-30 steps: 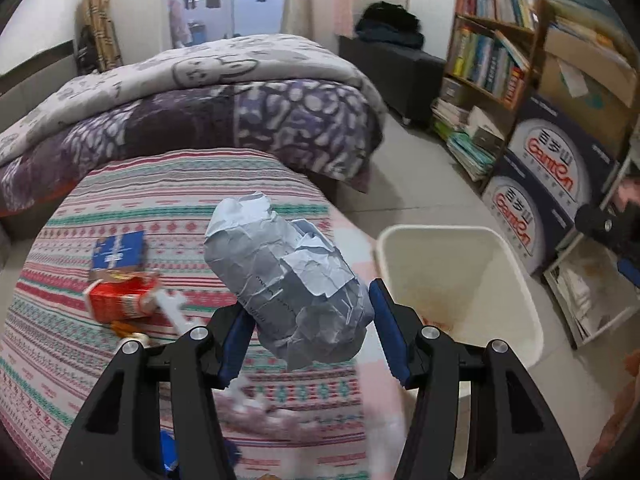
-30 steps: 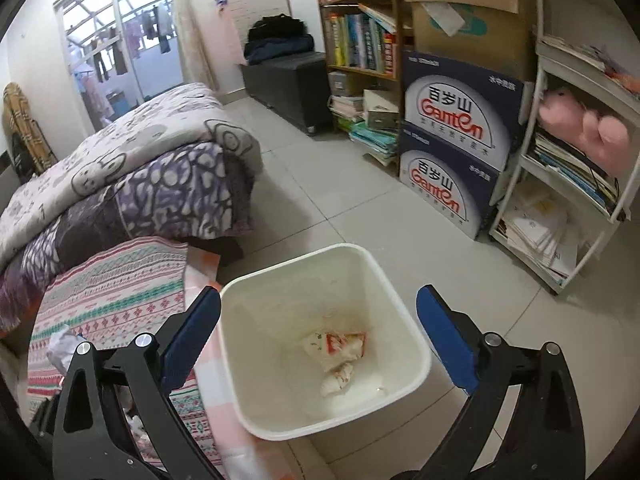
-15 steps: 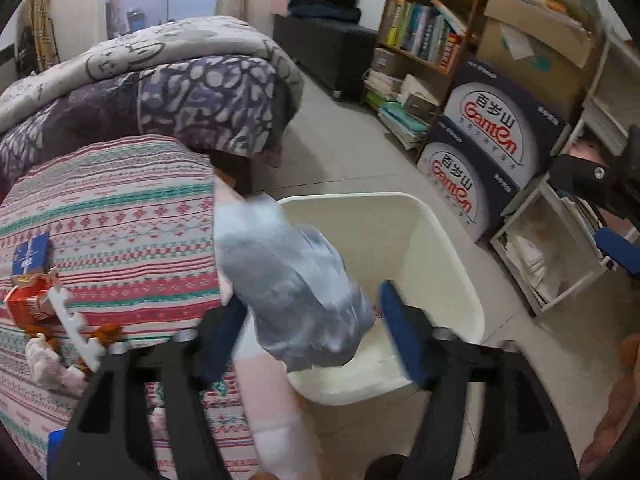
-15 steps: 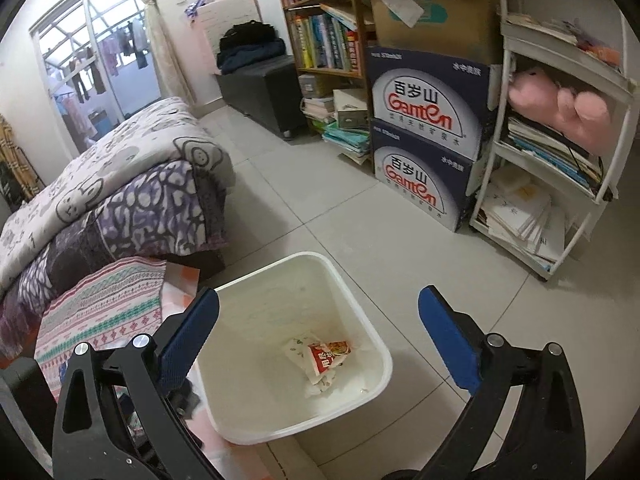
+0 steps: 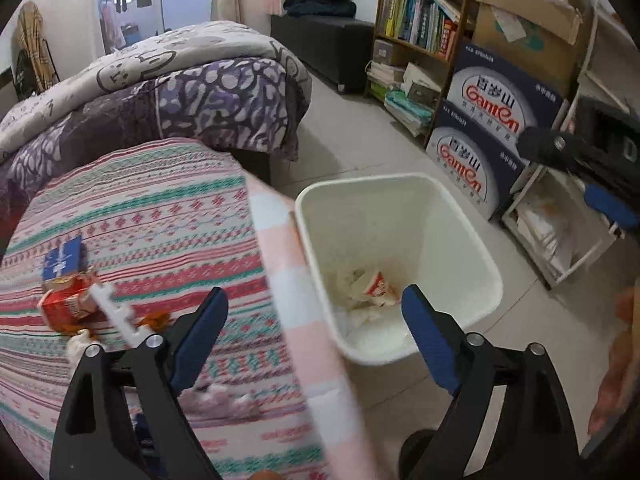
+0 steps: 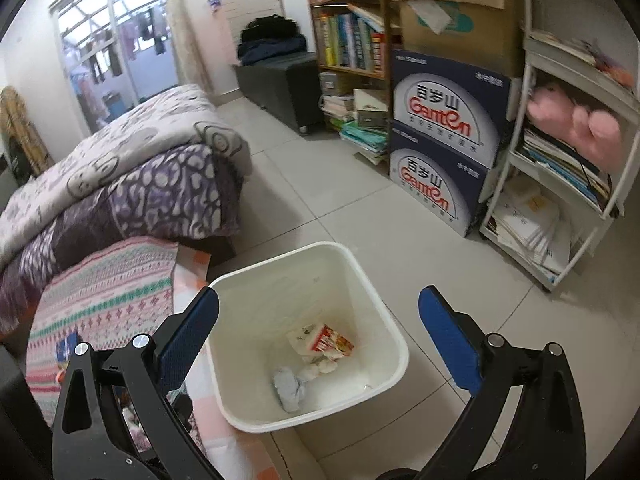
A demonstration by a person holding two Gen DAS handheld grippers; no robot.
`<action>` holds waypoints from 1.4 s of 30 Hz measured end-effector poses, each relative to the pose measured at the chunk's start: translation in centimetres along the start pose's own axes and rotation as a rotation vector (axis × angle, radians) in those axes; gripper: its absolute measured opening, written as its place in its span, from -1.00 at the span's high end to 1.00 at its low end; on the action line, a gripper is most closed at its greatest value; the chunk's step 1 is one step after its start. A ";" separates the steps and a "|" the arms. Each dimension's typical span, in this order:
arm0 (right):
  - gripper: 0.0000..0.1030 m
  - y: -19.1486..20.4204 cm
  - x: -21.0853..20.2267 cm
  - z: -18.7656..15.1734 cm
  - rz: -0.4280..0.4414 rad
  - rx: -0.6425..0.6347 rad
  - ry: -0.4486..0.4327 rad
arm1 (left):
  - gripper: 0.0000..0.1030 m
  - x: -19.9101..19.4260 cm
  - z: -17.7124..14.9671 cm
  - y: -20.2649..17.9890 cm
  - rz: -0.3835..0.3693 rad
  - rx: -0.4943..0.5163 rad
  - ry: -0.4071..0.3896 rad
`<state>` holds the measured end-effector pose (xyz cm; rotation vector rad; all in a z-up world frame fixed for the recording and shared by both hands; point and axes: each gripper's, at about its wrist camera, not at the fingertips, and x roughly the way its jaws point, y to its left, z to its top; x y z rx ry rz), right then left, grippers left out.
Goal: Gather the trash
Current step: 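Return the left gripper to the pile and grasp the blue box, then grasp the pink fuzzy strip with the right gripper while the left holds the blue box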
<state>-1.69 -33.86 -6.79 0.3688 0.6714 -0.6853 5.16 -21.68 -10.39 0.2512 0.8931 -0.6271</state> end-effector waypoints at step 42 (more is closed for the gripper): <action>-0.86 21.6 2.4 -12.0 0.272 -0.577 0.330 | 0.35 -4.4 -13.3 20.9 0.157 -0.015 0.424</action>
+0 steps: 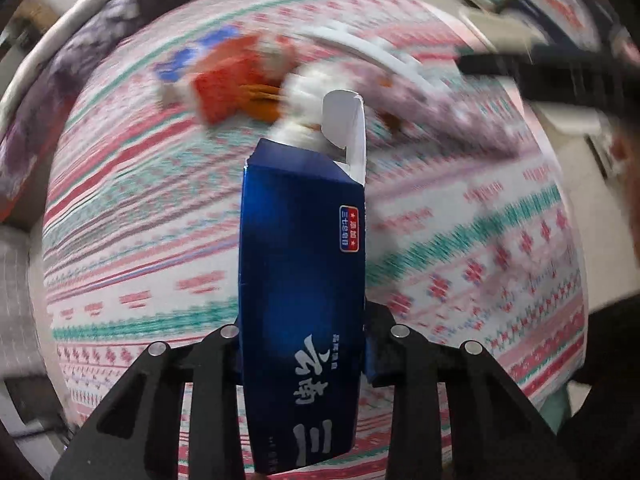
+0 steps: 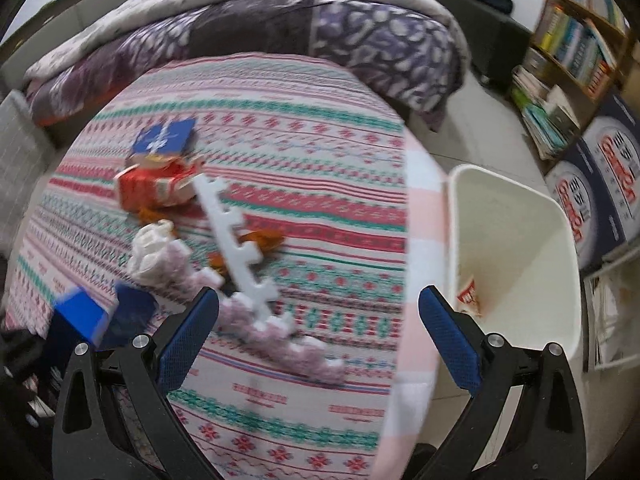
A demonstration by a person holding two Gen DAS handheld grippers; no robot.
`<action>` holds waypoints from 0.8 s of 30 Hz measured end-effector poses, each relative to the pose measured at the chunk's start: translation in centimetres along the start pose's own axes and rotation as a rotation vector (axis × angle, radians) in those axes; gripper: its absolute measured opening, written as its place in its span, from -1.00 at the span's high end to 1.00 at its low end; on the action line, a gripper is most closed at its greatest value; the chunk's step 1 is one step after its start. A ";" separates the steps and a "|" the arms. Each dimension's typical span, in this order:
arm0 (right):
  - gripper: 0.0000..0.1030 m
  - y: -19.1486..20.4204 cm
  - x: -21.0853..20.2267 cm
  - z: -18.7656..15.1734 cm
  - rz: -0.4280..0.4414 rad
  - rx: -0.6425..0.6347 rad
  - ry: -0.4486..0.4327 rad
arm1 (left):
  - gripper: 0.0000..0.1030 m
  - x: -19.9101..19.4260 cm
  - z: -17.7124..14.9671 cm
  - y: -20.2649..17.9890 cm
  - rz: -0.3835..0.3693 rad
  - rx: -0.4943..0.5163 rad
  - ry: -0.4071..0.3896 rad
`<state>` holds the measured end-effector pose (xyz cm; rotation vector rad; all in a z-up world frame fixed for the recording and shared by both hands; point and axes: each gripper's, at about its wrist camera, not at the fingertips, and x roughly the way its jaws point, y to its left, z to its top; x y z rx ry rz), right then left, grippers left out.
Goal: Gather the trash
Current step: 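Grasp the pink fuzzy strip with the right gripper while the left holds the blue box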
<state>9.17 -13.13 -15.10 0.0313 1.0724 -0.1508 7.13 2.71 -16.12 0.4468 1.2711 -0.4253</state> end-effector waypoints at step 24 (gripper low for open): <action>0.49 6.7 2.6 -0.3 0.096 -0.170 0.044 | 0.34 -5.4 1.8 7.8 -0.003 -0.390 -0.257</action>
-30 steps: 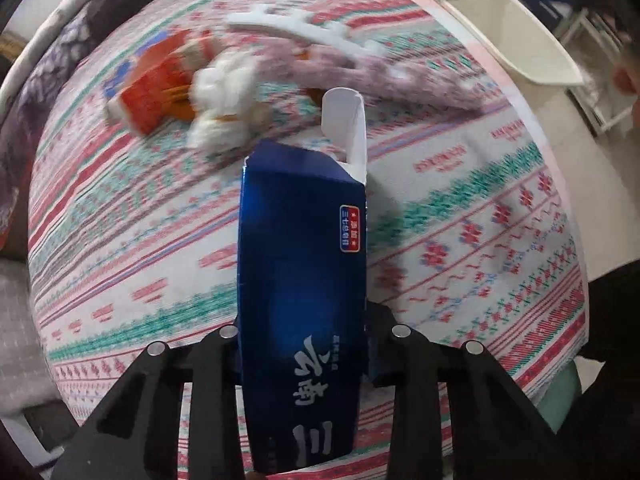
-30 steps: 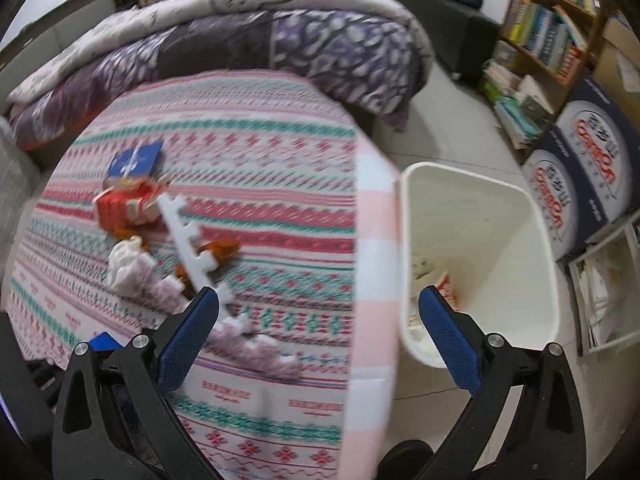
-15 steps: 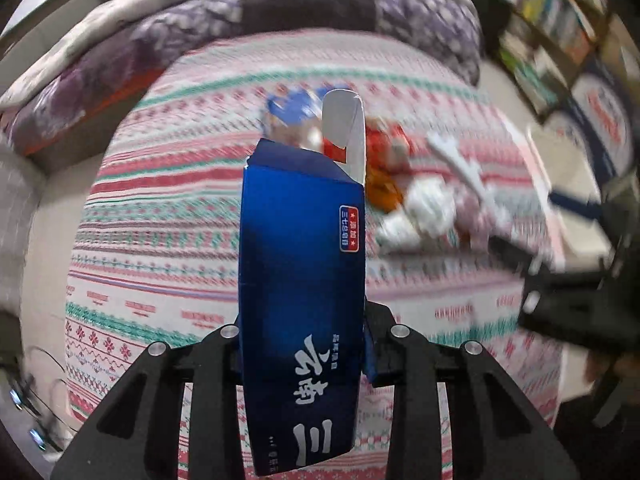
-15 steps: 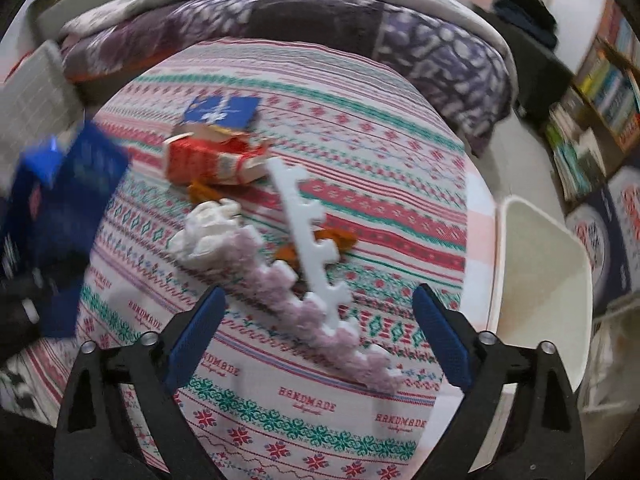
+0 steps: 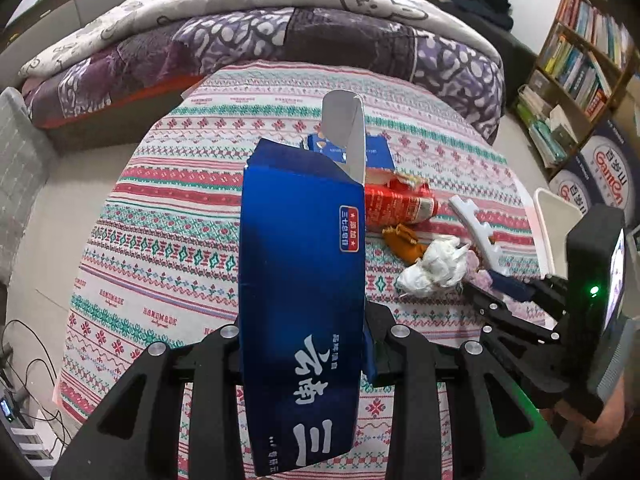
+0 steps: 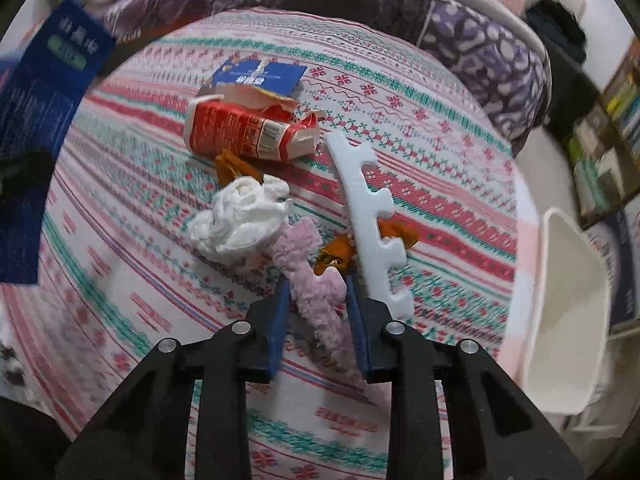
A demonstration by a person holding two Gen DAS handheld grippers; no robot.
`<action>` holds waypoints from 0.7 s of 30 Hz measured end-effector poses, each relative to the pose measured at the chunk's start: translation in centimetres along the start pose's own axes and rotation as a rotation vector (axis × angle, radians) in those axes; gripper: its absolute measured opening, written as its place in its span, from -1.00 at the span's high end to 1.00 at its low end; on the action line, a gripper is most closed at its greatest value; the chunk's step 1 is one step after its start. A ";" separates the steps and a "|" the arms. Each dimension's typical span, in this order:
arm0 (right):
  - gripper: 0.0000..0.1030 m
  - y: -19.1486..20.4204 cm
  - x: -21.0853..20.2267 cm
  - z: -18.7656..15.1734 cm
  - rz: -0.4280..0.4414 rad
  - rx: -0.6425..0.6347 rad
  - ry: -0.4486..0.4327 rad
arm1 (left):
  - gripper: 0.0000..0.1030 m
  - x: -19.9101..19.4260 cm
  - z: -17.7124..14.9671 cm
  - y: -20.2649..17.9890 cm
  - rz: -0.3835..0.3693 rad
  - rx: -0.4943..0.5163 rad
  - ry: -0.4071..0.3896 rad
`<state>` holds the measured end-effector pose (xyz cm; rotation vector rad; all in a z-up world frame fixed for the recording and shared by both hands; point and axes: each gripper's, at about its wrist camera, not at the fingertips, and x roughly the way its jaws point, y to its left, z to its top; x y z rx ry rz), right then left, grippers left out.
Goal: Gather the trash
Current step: 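Grasp the pink fuzzy strip with the right gripper while the left holds the blue box, then lift the pink strip with the right gripper while the left holds the blue box raised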
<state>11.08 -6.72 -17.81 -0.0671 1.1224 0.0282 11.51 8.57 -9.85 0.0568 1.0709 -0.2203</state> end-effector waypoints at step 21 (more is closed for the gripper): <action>0.49 -4.4 -10.1 1.7 0.066 0.213 -0.416 | 0.34 -4.4 2.4 -2.1 0.002 -0.079 -0.272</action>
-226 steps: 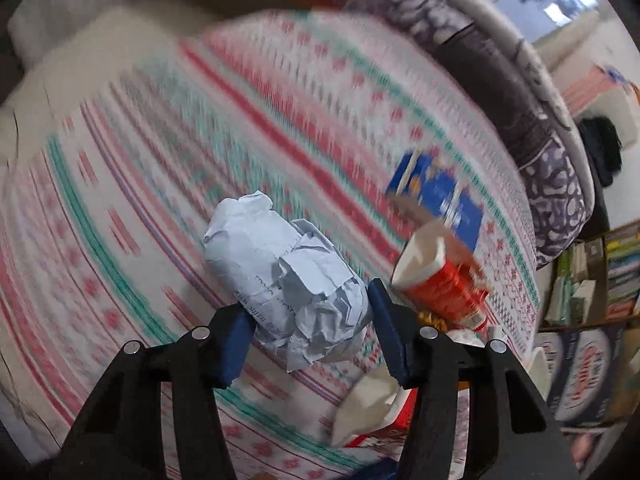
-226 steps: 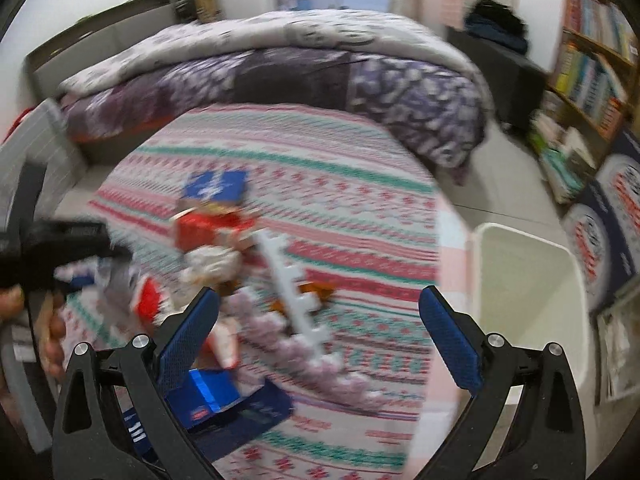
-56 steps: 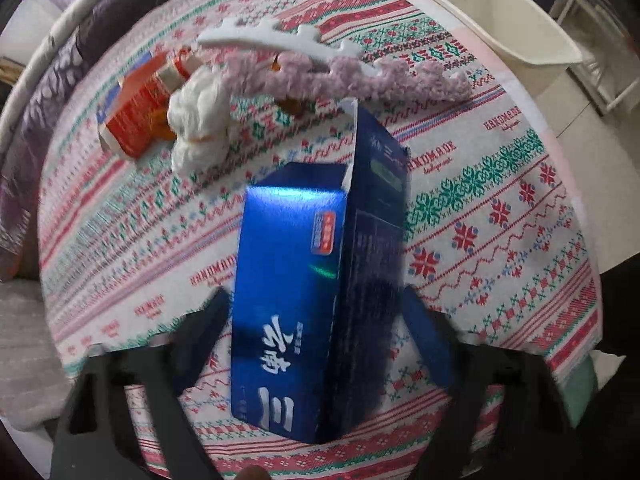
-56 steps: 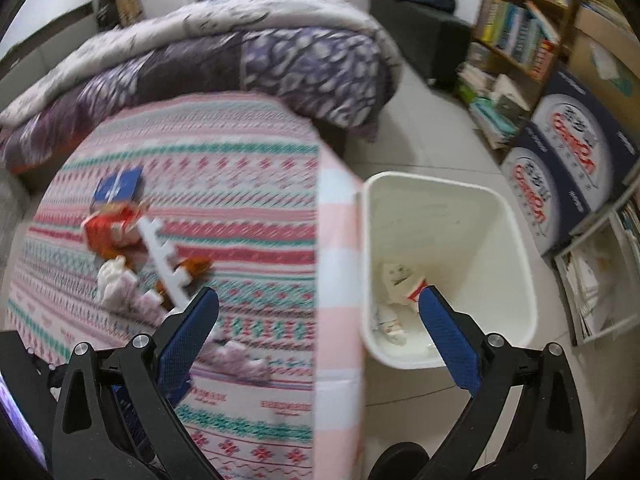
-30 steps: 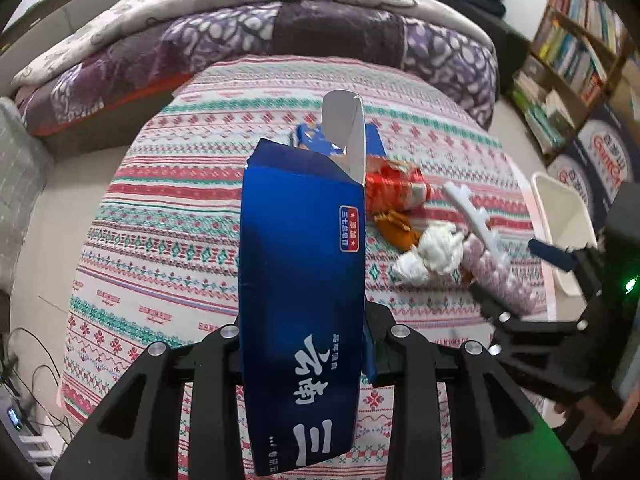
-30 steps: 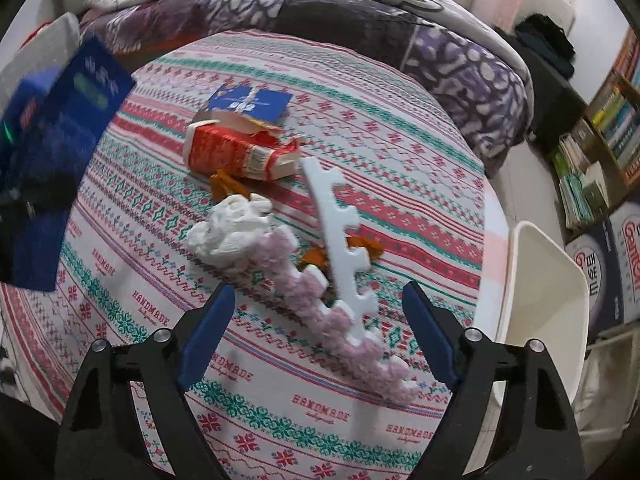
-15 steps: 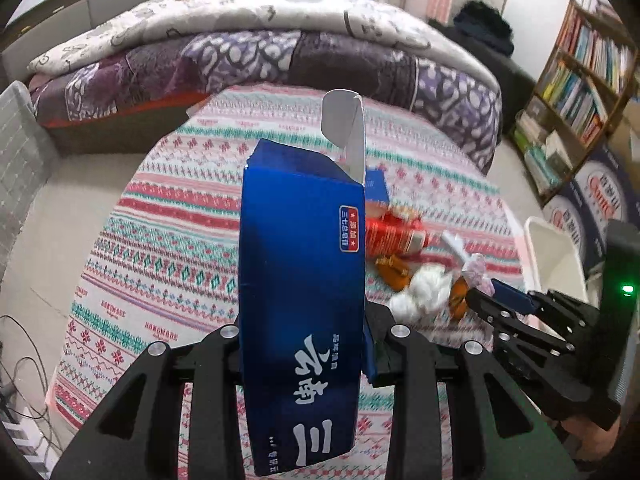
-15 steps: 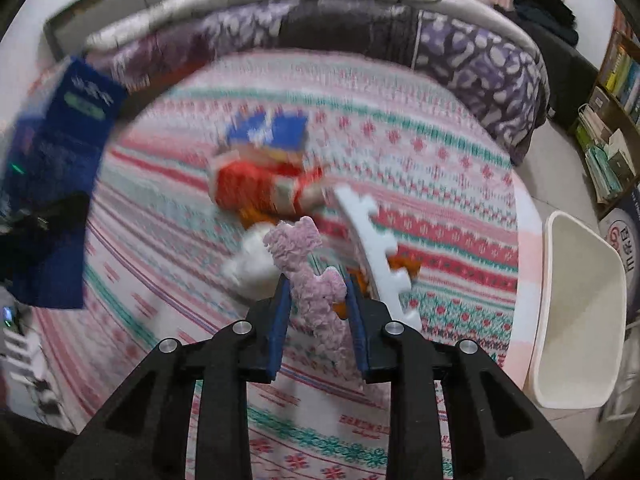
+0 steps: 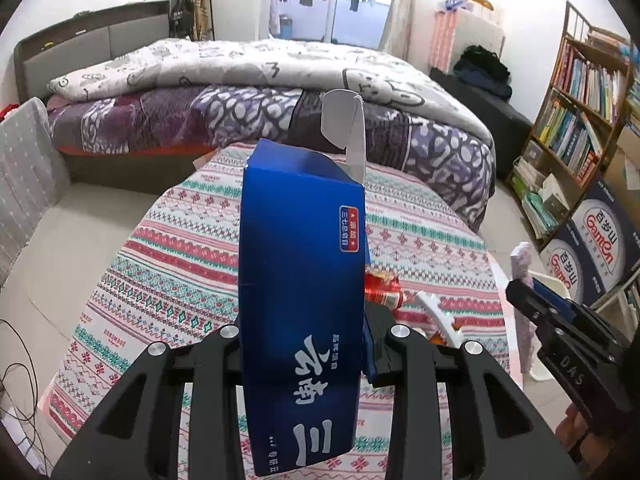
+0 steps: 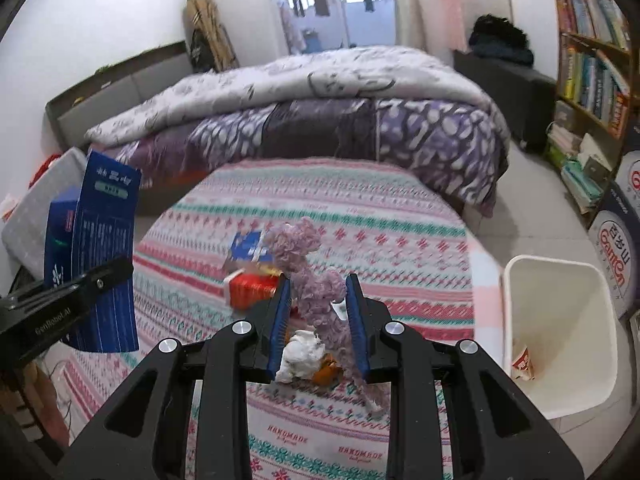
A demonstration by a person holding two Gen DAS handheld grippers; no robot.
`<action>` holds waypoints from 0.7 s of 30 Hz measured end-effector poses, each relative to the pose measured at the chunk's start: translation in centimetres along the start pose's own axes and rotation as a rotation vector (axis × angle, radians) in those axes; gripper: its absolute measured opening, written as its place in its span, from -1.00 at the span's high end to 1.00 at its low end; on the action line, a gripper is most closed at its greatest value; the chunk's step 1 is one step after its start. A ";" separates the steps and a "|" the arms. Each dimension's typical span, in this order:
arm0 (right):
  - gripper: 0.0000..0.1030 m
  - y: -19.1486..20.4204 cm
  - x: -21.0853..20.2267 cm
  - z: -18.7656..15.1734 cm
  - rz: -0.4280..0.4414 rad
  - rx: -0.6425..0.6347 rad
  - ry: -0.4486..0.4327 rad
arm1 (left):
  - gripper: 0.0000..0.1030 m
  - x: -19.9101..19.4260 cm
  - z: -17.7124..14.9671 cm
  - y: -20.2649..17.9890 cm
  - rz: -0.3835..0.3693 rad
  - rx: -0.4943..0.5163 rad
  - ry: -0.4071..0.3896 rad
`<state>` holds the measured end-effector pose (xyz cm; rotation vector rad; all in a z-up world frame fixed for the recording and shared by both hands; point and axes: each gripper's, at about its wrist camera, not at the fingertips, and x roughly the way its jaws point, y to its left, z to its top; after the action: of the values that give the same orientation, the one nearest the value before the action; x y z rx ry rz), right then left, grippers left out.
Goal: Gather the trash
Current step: 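Lift the pink strip with the right gripper while the left holds the blue box raised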
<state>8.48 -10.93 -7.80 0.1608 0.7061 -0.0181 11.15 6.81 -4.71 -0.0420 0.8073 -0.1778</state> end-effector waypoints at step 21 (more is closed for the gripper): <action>0.48 -6.3 -3.2 0.3 -0.145 0.049 -0.093 | 0.34 0.8 -0.3 -8.5 -0.049 0.062 -0.058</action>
<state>5.82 -17.33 -6.37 0.1545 0.6235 -0.1805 10.30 -1.73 -4.63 -0.0087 0.7433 -0.2463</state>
